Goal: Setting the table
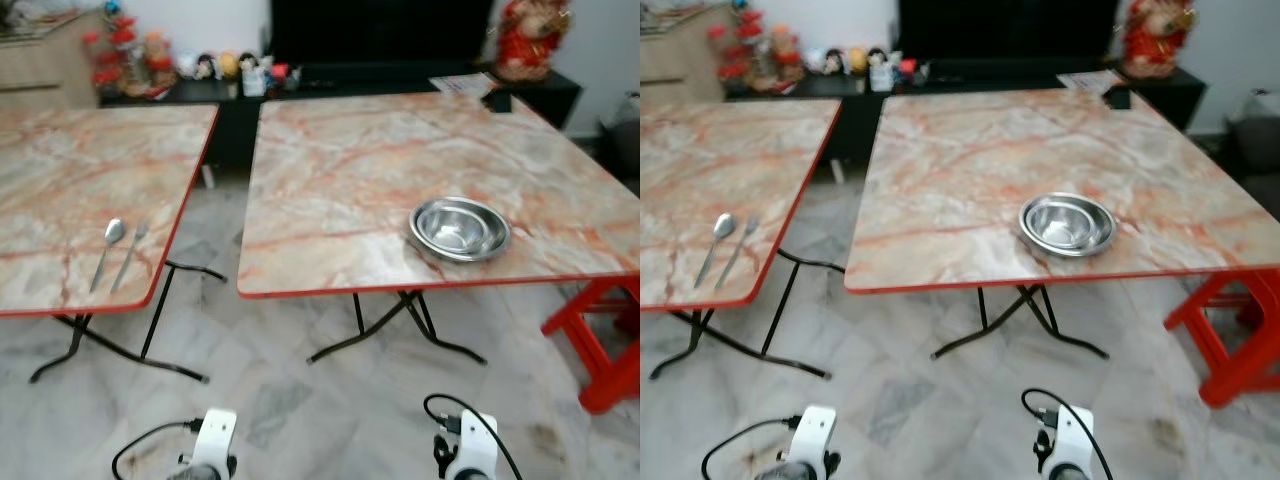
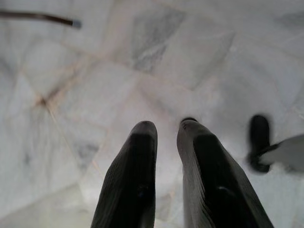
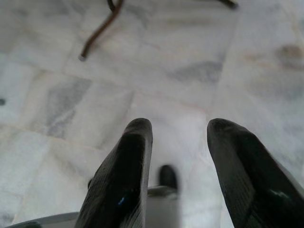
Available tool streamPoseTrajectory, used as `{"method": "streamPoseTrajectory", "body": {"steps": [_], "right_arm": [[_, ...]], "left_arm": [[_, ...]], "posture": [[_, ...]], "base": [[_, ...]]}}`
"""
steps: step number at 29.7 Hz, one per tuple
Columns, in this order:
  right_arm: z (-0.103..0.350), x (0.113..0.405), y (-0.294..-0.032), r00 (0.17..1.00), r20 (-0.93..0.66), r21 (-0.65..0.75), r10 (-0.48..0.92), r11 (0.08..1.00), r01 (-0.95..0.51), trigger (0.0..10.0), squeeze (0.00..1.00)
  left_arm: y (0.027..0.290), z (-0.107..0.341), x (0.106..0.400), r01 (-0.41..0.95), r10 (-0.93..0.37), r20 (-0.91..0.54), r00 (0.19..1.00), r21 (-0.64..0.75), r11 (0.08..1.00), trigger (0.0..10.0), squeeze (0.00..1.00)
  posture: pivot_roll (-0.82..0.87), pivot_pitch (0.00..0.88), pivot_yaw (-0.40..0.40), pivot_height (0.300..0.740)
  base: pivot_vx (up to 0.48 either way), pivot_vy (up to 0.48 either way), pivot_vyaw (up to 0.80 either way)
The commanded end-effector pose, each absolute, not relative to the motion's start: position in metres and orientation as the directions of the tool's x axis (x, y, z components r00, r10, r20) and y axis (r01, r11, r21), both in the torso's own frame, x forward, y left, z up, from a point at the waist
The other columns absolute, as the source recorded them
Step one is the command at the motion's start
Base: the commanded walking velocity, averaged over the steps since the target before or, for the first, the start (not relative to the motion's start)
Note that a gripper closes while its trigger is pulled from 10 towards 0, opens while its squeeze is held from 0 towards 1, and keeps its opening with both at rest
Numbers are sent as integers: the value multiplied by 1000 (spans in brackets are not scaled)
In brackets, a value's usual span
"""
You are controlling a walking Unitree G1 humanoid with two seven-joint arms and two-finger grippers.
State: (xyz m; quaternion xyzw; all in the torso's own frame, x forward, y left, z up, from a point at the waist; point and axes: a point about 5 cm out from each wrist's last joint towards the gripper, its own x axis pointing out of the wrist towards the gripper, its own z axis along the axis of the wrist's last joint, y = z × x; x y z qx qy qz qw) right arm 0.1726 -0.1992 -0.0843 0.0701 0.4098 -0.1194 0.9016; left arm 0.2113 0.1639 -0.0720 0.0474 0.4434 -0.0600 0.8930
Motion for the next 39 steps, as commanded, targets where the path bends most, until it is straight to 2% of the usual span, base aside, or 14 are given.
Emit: {"method": "streamPoseTrajectory", "body": {"steps": [1, 39], "right_arm": [[-83, 175, -200, 637, -753, 28, -166, 959, 283, 10000, 0], [-83, 176, -198, 639, -754, 21, -153, 966, 256, 10000, 0]], "left_arm": [[161, -75, 206, 150, -72, -811, 581, 20, 988, 10000, 0], [162, -75, 207, 148, -68, -807, 587, 25, 989, 10000, 0]], "posture": [[-68, 0, 35, 740], [-64, 0, 36, 740]], "base": [[0, 356, 0], [0, 355, 0]]}}
